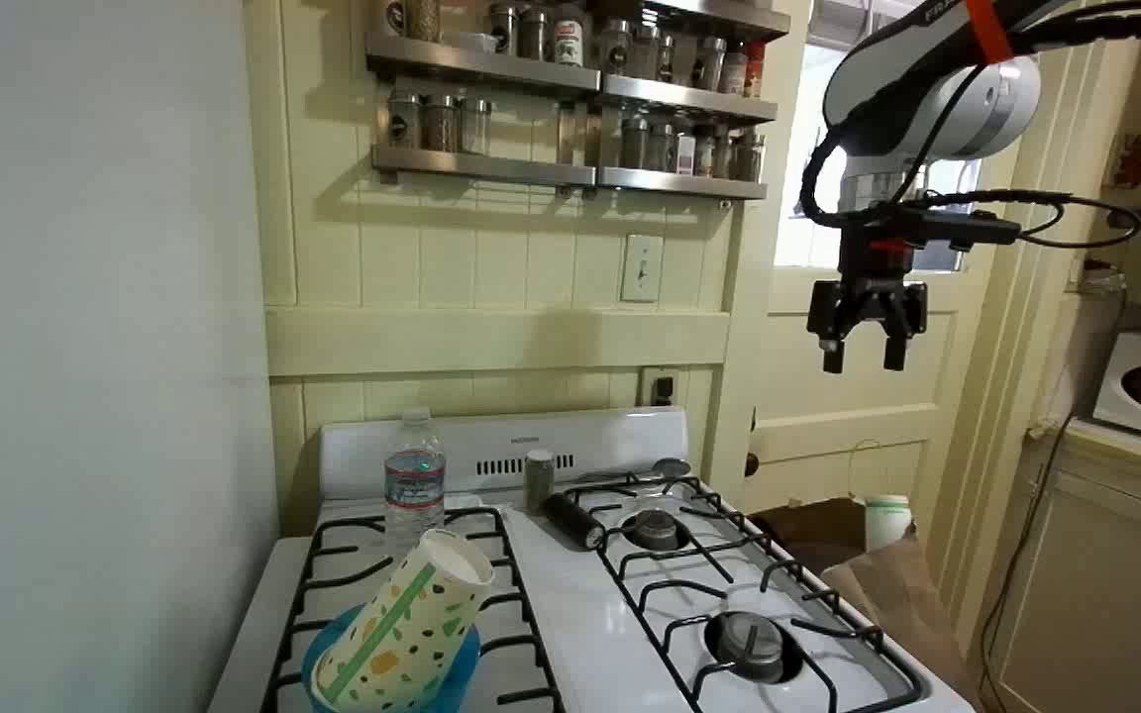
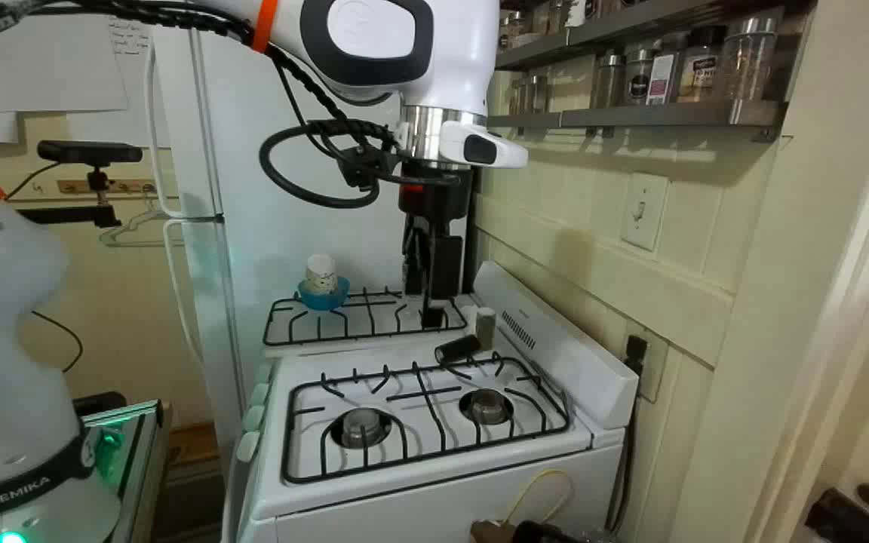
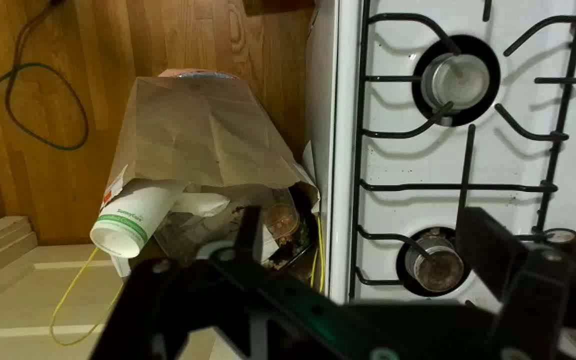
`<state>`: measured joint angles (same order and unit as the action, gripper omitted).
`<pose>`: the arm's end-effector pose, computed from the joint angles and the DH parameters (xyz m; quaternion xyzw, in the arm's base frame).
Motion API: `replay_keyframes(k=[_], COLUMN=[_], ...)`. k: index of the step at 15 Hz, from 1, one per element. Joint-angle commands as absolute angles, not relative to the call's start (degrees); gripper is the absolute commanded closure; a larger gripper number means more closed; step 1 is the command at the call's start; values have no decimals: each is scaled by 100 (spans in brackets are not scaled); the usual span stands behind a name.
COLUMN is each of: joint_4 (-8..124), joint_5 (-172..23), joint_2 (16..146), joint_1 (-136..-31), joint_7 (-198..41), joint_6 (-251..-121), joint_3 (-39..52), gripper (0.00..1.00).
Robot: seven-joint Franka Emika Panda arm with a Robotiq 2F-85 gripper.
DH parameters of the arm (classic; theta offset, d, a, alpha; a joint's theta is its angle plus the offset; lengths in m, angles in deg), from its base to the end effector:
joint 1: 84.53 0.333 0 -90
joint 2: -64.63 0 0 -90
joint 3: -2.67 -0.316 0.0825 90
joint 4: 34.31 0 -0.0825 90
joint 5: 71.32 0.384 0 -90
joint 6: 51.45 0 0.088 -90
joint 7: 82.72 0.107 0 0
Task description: Move the black object forward
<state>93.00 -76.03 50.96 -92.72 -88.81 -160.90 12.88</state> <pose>0.4440 -0.1573 0.4661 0.9952 -0.0888 -0.0408 0.0089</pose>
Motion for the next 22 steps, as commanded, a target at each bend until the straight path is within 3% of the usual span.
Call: replay_keyframes(k=[1, 7, 14, 20, 22], joint_4=[9290, 9309, 9293, 9098, 9242], joint_5=[-7598, -7333, -6665, -6726, -6804], joint_2=[5100, 5228, 5939, 6912, 6687], joint_1=[-9293, -9096, -8194, -8069, -8103], joint_7=[-8887, -9001, -9507, -9255, -9285], joint_6=[-16079, -16386, -17458, -17719, -17619], joint_3=[1270, 1147, 294, -5, -17], gripper=[0, 0, 0, 0, 0])
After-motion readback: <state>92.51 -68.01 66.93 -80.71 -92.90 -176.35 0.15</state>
